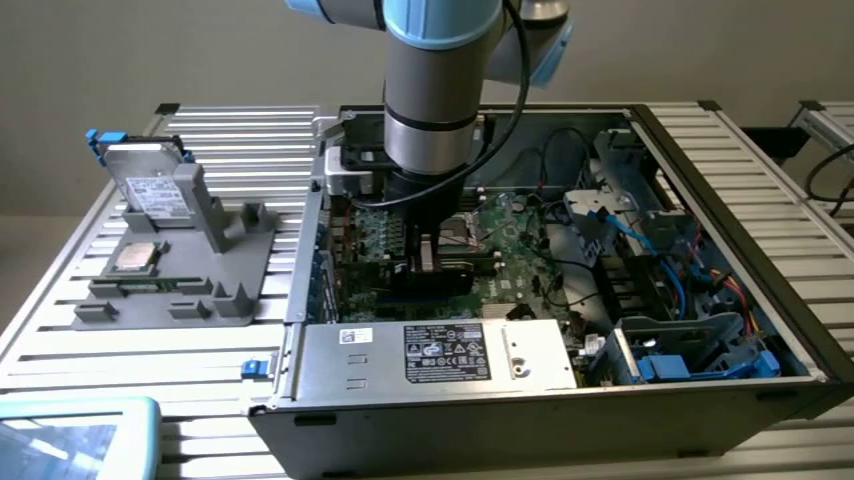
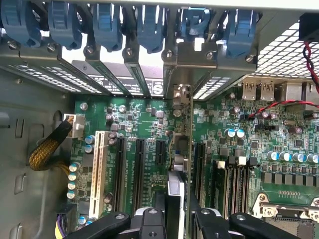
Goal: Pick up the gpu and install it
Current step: 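Insert the gpu into the slot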
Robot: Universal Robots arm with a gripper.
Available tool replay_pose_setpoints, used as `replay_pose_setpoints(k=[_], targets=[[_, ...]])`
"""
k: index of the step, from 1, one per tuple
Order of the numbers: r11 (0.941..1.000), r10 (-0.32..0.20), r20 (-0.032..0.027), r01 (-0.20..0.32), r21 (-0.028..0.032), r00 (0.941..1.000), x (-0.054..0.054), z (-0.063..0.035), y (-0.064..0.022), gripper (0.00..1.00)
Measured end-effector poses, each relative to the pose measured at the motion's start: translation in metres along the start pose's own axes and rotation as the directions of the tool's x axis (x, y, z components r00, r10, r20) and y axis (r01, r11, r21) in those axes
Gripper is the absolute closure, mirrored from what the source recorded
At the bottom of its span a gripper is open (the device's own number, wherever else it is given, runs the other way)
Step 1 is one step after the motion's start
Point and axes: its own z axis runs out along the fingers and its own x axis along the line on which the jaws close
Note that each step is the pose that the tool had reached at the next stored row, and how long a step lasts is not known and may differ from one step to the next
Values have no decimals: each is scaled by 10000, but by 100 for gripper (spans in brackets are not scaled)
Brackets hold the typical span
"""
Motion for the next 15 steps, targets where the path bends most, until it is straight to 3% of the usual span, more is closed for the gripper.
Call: replay_pose_setpoints(k=[15], targets=[[10000,1,1,-1,7,10000,1,-27,3,73]])
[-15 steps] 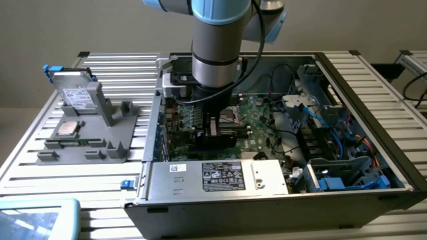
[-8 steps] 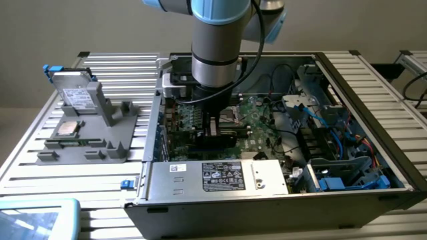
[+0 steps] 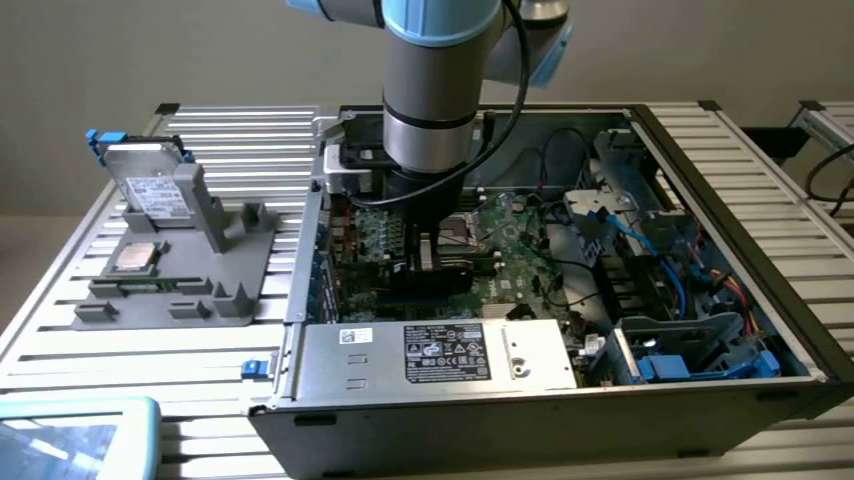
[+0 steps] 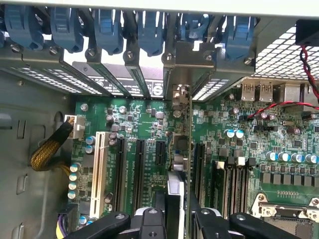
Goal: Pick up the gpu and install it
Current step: 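Insert the gpu into the slot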
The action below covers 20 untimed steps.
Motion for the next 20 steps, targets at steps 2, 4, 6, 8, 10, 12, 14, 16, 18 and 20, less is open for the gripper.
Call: replay_pose_setpoints(k=[2,4,6,8,10,12,14,16,18,20], targets=[[10000,0,-3,0,-2,10000,0,1,0,73],[10000,0,-5,0,-2,10000,0,10,-1,73],[10000,-2,-5,2,-1,10000,0,20,-2,73],[10000,-1,-3,1,-1,10000,0,26,-2,73],[10000,-2,-3,2,-1,10000,0,29,-2,73],[10000,0,-3,0,-1,10000,0,30,-2,73],[10000,0,-2,0,-1,10000,0,31,-2,73],[10000,0,-1,0,0,10000,0,31,-1,73],[10000,-3,-1,3,0,10000,0,31,0,73],[10000,-2,-1,2,0,10000,0,32,2,73]])
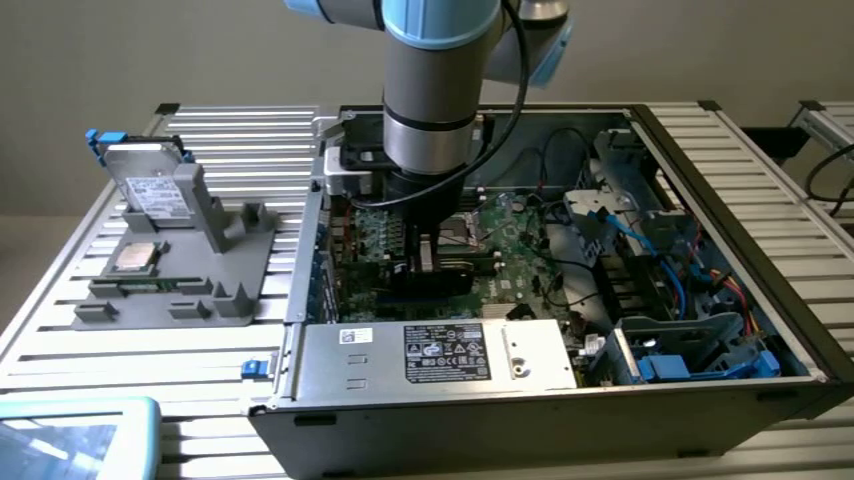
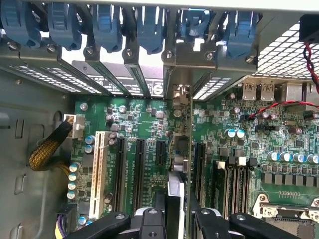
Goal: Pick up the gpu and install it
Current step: 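Insert the gpu into the slot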
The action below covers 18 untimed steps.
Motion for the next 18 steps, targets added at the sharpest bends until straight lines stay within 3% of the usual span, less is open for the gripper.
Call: replay_pose_setpoints(k=[18], targets=[[10000,-1,-2,1,13,10000,3,0,5,73]])
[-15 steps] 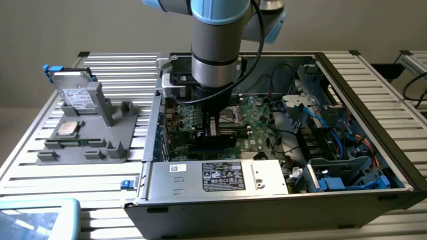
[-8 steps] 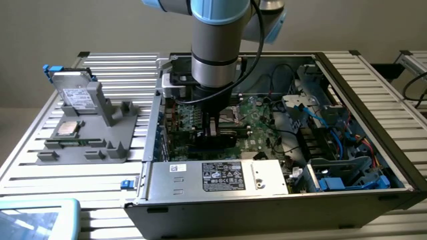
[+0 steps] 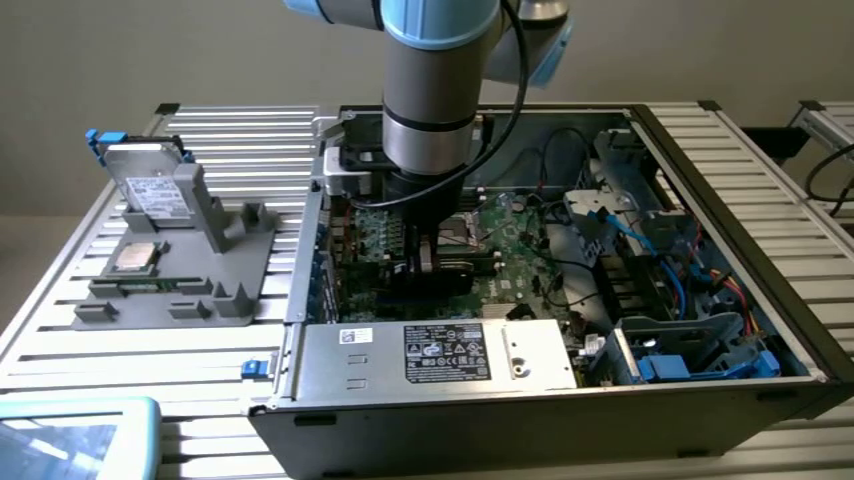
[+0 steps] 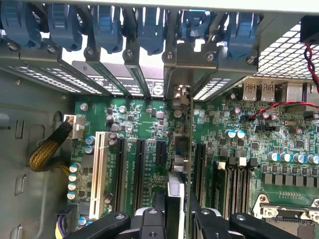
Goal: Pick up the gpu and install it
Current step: 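Insert the gpu into the slot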
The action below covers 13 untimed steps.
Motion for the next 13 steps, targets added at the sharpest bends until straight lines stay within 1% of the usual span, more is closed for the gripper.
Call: replay_pose_setpoints(k=[6,13], targets=[[10000,30,17,-30,5,10000,0,0,0,73],[10000,36,18,-36,6,10000,0,1,1,73]])
